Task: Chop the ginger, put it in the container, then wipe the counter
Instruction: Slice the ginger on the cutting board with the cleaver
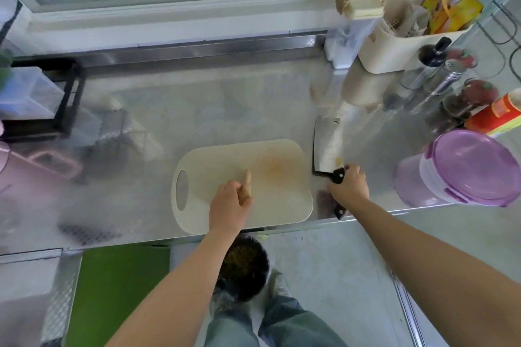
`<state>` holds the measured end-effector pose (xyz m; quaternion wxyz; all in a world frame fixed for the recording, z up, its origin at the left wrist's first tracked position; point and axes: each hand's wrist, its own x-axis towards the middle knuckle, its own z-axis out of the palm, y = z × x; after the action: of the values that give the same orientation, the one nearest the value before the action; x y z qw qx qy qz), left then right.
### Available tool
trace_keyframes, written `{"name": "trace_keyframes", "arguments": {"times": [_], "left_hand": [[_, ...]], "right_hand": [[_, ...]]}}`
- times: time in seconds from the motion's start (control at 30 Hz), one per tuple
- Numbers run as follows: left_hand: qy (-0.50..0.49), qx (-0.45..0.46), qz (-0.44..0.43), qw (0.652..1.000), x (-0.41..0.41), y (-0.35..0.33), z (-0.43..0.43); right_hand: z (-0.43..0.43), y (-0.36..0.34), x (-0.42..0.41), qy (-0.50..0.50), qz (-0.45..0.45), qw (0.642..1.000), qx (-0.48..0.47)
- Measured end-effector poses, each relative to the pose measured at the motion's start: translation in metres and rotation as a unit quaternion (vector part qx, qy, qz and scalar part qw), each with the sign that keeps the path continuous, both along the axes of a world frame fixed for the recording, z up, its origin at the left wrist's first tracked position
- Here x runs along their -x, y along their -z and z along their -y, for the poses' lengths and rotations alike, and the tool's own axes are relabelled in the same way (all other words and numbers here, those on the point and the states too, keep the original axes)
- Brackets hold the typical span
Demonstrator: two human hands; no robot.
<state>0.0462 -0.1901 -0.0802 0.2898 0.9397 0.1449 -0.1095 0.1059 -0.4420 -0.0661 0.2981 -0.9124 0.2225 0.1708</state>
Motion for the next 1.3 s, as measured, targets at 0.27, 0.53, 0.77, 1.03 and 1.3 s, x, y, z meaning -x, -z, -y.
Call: {"name": "trace_keyframes", "arguments": {"times": [0.27, 0.53, 0.77, 1.03, 1.3], "left_hand": [[-0.12, 0.055, -0.018, 0.991, 0.005, -0.001, -0.008], [-0.098, 0.122, -0.031, 0.987, 0.011, -0.004, -0.034], [0.071, 0.03, -0.009, 0.997, 0.003, -0.006, -0.047], [0.228, -0.07, 0.093, 0.967, -0.016, -0.009, -0.076], [-0.093, 0.1, -0.005, 0.991, 0.008, -0.007, -0.058]], "right_hand": [[-0.055, -0.026, 0.008, -0.028, 0.067, 0.987, -0.146], [-0.124, -0.012, 0.037, -0.16, 0.056, 0.985, -0.031], [-0.152, -0.013, 0.04, -0.173, 0.035, 0.984, -0.012], [-0.152, -0.021, 0.046, -0.114, 0.096, 0.989, 0.008], [-0.15, -0.01, 0.052, -0.208, 0.039, 0.977, -0.01]]}}
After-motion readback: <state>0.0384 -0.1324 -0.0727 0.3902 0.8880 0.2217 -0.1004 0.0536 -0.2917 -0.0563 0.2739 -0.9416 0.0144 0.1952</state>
